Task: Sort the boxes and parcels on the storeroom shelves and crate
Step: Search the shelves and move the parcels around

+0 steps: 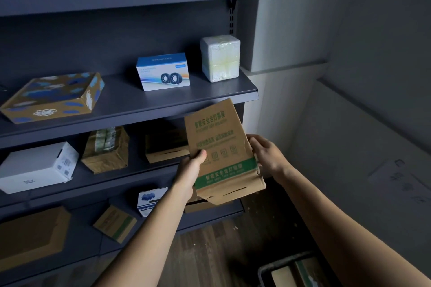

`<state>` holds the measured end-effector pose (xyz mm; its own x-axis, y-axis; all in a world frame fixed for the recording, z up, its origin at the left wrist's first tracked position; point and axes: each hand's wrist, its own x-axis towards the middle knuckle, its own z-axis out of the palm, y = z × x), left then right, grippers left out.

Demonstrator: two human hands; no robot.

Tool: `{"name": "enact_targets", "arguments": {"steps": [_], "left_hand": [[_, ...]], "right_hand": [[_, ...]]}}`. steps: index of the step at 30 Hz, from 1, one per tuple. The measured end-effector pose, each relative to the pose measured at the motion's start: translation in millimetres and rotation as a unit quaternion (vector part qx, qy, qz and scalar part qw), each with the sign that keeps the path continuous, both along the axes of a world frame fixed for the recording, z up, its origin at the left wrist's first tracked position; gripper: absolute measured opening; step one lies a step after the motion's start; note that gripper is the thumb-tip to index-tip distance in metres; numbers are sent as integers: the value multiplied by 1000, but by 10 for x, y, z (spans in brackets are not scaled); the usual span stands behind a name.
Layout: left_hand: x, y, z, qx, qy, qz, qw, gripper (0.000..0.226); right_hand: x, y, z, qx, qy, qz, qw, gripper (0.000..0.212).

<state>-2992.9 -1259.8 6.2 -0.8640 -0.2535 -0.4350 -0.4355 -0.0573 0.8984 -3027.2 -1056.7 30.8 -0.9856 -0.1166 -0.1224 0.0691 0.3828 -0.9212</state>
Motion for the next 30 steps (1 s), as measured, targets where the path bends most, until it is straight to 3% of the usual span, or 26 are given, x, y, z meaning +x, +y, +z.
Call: {"name": "enact_targets", "arguments": {"steps": [3, 7, 9, 14, 17, 19, 23, 27, 30], "left_hand": [[30, -39, 14, 30, -29, -8, 999, 38], [68, -25, -16, 46, -41, -6, 998, 50], [78, -11, -41, 33, -21, -5, 999, 41], [76, 20, 42, -53, 7, -35, 998, 50], [49, 54, 72, -62, -46, -31, 997, 48], [50, 56, 87, -48, -81, -21, 995, 63], [17, 73, 199, -18, -57, -53, 997, 71], [-106, -74, 29, 37, -42, -35, 998, 130], [-122, -136, 39, 20, -53, -29, 998, 105]], "right_hand": [[-5, 88, -13, 8, -15, 7, 1000, 30], [14, 154, 7, -12, -137, 11, 990, 81], [30, 159, 8, -43, -174, 5, 984, 89], [26, 164, -71, -60, -127, -77, 987, 97], [51, 133, -35, -73, -116, -63, 989, 69], [65, 104, 7, -77, -98, -56, 991, 47], [40, 81, 41, -92, -82, -51, 991, 44], [41, 74, 65, -130, -95, -51, 986, 45], [61, 66, 51, -164, -103, -49, 980, 42]]}}
